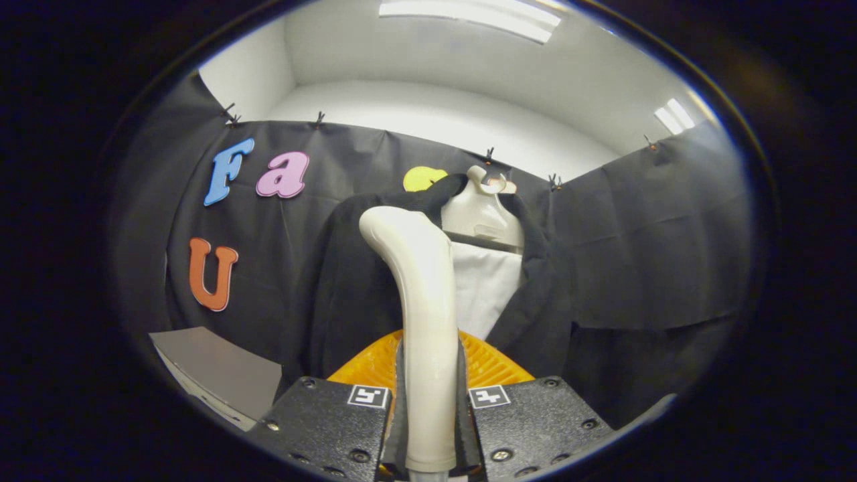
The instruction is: Iron the clothes twice with a garment steamer, once on the left side and once on the right side.
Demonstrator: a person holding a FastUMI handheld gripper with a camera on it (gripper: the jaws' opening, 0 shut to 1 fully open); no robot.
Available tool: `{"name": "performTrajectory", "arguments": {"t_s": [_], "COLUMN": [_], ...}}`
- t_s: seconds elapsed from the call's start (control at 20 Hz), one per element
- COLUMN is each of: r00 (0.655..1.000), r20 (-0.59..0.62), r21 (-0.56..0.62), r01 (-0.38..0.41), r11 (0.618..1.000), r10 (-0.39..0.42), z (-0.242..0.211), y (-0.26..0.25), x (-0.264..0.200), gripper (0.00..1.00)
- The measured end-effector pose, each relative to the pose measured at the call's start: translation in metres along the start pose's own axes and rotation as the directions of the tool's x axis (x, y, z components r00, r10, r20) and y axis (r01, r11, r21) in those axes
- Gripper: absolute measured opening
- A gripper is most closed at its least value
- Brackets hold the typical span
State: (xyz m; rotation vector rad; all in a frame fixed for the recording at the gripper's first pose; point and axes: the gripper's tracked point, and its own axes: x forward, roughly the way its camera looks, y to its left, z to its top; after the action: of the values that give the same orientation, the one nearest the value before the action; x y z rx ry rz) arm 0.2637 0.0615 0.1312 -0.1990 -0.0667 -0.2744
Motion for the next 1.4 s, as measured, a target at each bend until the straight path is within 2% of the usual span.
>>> {"name": "performTrajectory", "arguments": {"t_s": [0.9,1.2,1.4], "r00": [0.977,0.969,0.946], "r20": [-0.208,-0.245,-0.325], "r21": [-0.082,-0.117,-0.102], "r01": [0.025,0.001,-0.03], "r11": [0.996,0.993,0.994], "r10": [-0.041,-0.029,-0.005], "z": [-0.104,-0.128,-0.16], "y": [-0.017,-0.019,-0.015], "x": [-0.045,-0.066,-0.078], "gripper": [0.31,0.3,0.3]}}
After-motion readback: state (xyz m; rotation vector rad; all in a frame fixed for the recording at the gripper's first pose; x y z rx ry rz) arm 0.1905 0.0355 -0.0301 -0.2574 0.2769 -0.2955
